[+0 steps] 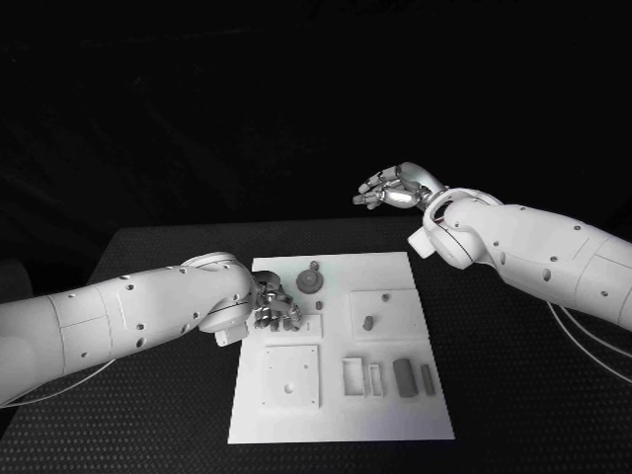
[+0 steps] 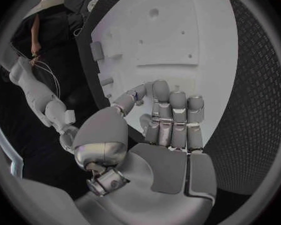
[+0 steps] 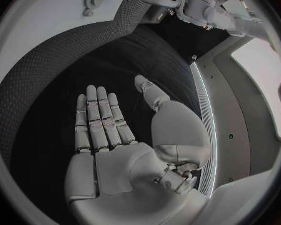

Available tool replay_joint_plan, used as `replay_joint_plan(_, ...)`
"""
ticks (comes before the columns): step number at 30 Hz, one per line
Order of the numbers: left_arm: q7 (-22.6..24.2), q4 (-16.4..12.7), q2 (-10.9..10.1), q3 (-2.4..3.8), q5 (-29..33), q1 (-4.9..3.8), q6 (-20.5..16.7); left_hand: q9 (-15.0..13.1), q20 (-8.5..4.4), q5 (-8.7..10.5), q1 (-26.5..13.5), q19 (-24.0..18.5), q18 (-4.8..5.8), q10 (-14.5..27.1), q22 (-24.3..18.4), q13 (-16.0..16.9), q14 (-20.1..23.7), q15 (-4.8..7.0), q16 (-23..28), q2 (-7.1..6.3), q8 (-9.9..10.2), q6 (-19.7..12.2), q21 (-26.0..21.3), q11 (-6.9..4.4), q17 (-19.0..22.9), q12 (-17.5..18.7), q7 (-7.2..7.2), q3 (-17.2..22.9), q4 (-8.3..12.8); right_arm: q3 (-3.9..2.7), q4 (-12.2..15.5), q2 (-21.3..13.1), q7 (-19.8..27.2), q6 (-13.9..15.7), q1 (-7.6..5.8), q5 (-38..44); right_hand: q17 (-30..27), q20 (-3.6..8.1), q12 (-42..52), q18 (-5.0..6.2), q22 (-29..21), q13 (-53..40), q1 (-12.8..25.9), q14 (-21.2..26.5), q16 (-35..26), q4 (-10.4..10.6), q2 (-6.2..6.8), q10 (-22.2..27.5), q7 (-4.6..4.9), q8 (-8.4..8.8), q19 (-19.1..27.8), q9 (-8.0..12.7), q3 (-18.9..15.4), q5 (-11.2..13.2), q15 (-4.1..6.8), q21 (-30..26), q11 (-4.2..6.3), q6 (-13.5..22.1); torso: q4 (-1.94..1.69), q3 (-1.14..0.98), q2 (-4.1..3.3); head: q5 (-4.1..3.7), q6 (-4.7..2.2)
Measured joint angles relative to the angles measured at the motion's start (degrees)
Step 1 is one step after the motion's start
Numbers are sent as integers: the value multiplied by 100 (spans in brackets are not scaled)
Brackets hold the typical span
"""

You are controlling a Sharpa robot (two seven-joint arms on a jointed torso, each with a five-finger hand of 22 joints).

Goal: Assemble the parts on the task board

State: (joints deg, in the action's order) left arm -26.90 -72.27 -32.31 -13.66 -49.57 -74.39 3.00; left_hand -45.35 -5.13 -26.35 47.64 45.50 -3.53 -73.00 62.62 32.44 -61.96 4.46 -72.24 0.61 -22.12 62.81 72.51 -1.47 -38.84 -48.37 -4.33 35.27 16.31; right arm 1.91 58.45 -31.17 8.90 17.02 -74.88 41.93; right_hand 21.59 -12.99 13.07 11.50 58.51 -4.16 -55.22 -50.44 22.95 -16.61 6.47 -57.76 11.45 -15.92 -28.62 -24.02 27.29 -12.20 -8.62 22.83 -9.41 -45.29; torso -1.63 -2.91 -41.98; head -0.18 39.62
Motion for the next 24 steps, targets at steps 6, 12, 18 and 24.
replay_joint_plan(6,0,11,4,0,-36,0,-1,-68,-8,-43,0,8,0,-1,53,127,-6,6,-213,0,55,6,68,-1,-2,-243,17,-14,1,1,4,2,-14,-28,0,7,-6,0,-23,0,6,4,-4,19,0,0,-4,0,0,0,0,6,0,0,-19,0,0,0,-3,-3,1,-4,-4)
replay_joint_plan(12,0,11,6,1,-47,2,-7,-70,3,-43,0,19,1,-10,61,138,-7,8,-250,0,66,13,69,-10,3,-272,25,-23,7,1,7,2,-21,-44,0,9,-12,0,-23,0,12,9,-23,19,-21,0,-22,0,0,0,0,5,0,0,-19,0,0,0,-4,-1,4,-5,-10)
replay_joint_plan(18,-1,18,5,1,-61,3,-12,-80,-8,-43,0,49,0,-18,70,150,-8,8,-252,0,87,14,69,-16,7,-293,26,-24,9,1,5,4,-26,-54,4,10,-12,-18,-23,0,17,8,-23,19,-21,0,-22,-20,0,0,19,5,0,0,-19,-22,-21,0,-1,-1,4,-12,-13)
replay_joint_plan(24,-4,36,21,1,-73,15,-17,-84,-8,-43,0,48,-61,-20,73,150,-8,8,-275,0,91,18,69,-17,13,-293,31,-9,10,1,24,4,-30,-61,5,11,-18,-7,-44,0,20,14,-23,19,-21,0,-22,-20,0,0,31,10,0,22,-18,-22,-21,0,-3,3,4,-8,-13)
